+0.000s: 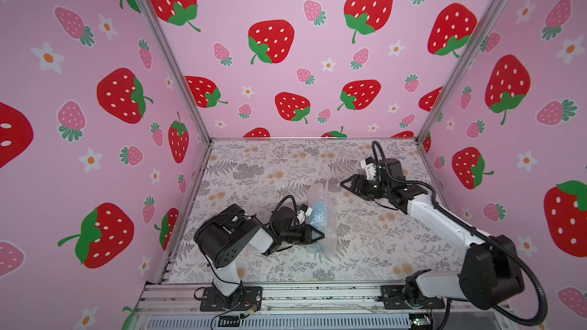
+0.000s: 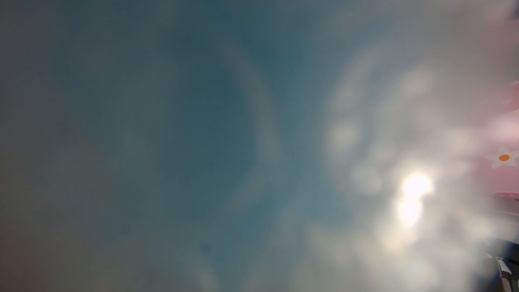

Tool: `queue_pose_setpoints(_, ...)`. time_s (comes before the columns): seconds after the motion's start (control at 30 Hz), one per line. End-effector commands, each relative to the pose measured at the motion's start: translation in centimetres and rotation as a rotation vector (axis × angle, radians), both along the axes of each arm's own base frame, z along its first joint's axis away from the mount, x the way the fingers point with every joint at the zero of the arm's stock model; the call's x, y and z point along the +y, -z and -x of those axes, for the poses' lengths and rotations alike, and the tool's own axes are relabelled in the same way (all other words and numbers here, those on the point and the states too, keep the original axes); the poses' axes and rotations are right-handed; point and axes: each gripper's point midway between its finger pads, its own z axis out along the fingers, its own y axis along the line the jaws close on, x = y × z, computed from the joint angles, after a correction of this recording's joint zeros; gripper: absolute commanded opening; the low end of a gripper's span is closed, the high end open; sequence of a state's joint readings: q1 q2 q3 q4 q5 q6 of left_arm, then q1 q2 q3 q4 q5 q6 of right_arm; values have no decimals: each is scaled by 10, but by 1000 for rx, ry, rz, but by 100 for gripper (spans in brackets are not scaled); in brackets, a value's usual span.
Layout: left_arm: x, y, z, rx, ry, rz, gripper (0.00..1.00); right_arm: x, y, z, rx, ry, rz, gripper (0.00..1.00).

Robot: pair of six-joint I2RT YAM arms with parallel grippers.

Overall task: Wrap wine glasses in bubble wrap
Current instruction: Tear off the tape using the Tape Cutter.

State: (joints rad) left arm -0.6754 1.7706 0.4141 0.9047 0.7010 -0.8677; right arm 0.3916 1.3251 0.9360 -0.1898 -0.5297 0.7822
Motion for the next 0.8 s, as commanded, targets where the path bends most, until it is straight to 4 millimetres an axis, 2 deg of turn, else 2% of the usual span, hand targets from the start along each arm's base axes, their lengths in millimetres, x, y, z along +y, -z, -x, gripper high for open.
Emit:
queue_pose_setpoints(0.0, 14, 32, 0, 18, -18, -146, 16, -41, 15, -4, 13, 50, 57, 59)
queue_pose_setpoints(0.1, 11, 31, -3, 10, -11, -149, 13, -71, 27, -20, 43, 115, 50, 54)
queue_pose_setpoints(0.23, 9, 32, -5, 13, -3, -155, 11, -96, 44, -43, 78, 156, 63, 48)
queue_pose_setpoints(0.4, 3, 32, -9, 27, 1, -145, 9, -121, 75, -70, 152, 195, 113, 43)
queue_pose_setpoints(0.53, 1, 33, -9, 41, 6, -148, 9, -127, 94, -81, 210, 194, 152, 43)
queue_pose_setpoints(0.77, 1, 35, -8, 51, 12, -146, 9, -131, 102, -105, 197, 188, 185, 39)
